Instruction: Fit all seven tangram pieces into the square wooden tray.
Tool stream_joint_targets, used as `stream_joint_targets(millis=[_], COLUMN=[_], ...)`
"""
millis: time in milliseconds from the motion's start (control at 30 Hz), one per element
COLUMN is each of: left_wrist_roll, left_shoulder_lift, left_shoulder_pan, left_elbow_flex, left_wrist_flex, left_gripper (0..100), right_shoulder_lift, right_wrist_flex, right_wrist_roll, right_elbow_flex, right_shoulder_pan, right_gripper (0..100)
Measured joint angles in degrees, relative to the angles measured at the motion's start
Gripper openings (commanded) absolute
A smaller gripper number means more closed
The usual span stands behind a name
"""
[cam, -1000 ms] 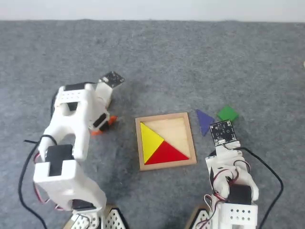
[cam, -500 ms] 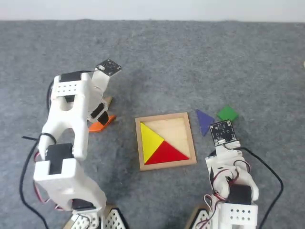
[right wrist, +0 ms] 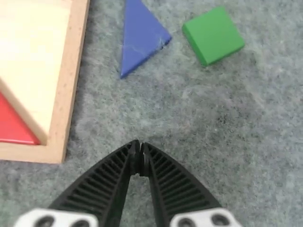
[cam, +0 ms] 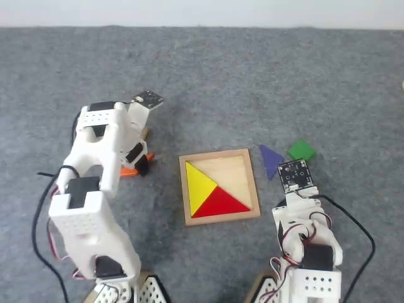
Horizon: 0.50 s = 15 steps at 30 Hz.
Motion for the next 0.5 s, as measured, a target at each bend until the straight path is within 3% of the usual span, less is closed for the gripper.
stream_joint_targets(millis=[500], left_wrist_roll=[0.79], left_shoulder_lift=[-2.64], left_shoulder_pan=[3.34], left_elbow_flex=[0.0], left_wrist_flex=[2.73], left_gripper=[1], right_shoulder_lift=[0.0], right_wrist_flex=[0.0], right_wrist_roll=[0.0], right_elbow_flex=[0.0], right_shoulder_pan=[0.0], right_gripper=[0.9])
